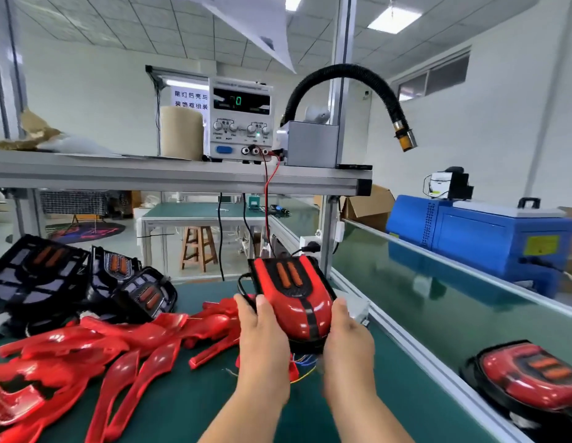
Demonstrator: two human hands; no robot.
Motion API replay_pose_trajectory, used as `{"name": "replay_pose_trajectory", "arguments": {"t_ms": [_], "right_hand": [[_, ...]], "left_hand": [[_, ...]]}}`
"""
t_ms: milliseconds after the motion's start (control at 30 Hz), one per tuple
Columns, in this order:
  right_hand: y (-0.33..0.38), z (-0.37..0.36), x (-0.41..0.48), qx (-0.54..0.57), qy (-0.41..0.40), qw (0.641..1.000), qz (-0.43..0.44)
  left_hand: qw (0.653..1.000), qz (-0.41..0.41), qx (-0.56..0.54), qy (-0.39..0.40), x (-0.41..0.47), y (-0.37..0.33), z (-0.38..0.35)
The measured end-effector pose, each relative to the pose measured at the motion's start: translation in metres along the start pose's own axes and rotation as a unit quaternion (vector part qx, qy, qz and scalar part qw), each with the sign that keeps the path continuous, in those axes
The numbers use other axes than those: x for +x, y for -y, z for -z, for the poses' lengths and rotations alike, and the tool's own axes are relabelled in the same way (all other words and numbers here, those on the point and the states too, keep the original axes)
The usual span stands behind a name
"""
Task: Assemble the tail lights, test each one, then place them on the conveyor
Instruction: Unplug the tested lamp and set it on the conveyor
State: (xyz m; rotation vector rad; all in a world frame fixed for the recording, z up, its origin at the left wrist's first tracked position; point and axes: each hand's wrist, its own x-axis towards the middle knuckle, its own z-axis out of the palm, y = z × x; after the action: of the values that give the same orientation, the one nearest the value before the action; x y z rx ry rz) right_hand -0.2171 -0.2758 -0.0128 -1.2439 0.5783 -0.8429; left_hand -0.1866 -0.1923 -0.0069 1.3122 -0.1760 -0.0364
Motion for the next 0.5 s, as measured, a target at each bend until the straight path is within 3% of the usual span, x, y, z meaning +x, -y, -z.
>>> {"name": "replay_pose_trajectory", "arguments": {"t_ms": [100, 233, 367, 500], "right_hand": [[0.011, 0.029, 0.002, -0.018, -0.117, 0.991, 0.055], [0.022, 0.068, 0.019, 0.005, -0.22, 0.972, 0.087], [0.04, 0.096, 0.051, 0.041, -0.201, 0.975, 0.082], [0.067, 0.106, 0.093, 0.002, -0.17, 0.981, 0.089]], "left_hand": [[0.988, -0.073, 0.129, 0.047, -0.028, 0.019, -0.038], [0.988, -0.04, 0.116, 0.092, -0.037, 0.011, -0.091], [0.988, 0.004, 0.11, 0.105, -0.019, 0.008, -0.142], [0.988, 0.004, 0.105, 0.114, 0.013, -0.003, -0.188]]}}
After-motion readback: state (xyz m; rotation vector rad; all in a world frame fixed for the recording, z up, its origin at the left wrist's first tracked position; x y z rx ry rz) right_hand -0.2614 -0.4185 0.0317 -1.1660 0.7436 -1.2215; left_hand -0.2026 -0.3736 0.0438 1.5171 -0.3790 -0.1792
